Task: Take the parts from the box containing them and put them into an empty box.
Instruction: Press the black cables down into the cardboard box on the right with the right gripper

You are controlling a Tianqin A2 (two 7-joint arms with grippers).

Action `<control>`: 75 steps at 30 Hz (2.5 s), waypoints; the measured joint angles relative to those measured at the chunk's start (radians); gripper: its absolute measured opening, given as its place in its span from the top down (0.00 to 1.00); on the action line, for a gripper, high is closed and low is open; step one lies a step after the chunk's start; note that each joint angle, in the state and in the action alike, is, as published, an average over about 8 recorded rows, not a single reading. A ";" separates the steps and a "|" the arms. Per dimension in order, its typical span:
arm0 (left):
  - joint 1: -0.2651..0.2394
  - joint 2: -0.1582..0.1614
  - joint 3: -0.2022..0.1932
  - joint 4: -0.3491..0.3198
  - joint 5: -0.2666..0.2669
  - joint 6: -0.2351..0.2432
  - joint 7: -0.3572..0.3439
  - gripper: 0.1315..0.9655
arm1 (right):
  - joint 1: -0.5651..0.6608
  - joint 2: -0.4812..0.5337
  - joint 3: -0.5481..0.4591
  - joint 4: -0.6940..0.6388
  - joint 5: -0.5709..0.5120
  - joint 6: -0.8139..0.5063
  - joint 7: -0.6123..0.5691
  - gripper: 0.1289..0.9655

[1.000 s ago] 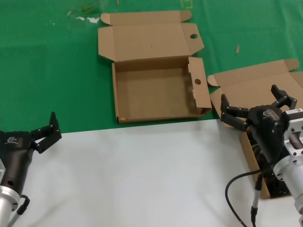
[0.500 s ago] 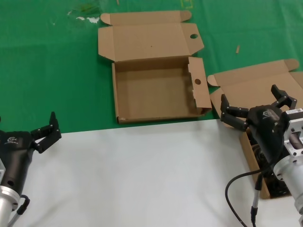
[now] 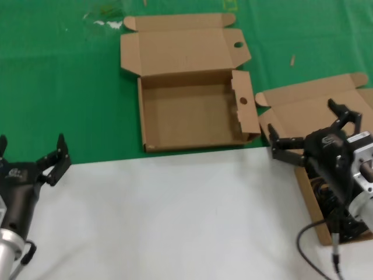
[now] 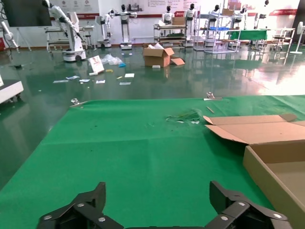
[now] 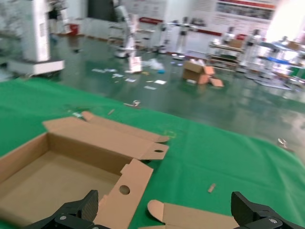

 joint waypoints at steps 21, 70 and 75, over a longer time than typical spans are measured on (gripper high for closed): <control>0.000 0.000 0.000 0.000 0.000 0.000 0.000 0.68 | 0.339 0.687 -0.255 -0.046 -0.125 -0.805 0.064 0.00; 0.000 0.000 0.000 0.000 0.000 0.000 0.000 0.99 | 0.612 0.600 -0.320 -0.287 -0.358 -1.240 -0.114 0.65; 0.000 0.000 0.000 0.000 0.000 0.000 -0.001 0.99 | 0.625 0.592 -0.320 -0.293 -0.358 -1.248 -0.113 0.68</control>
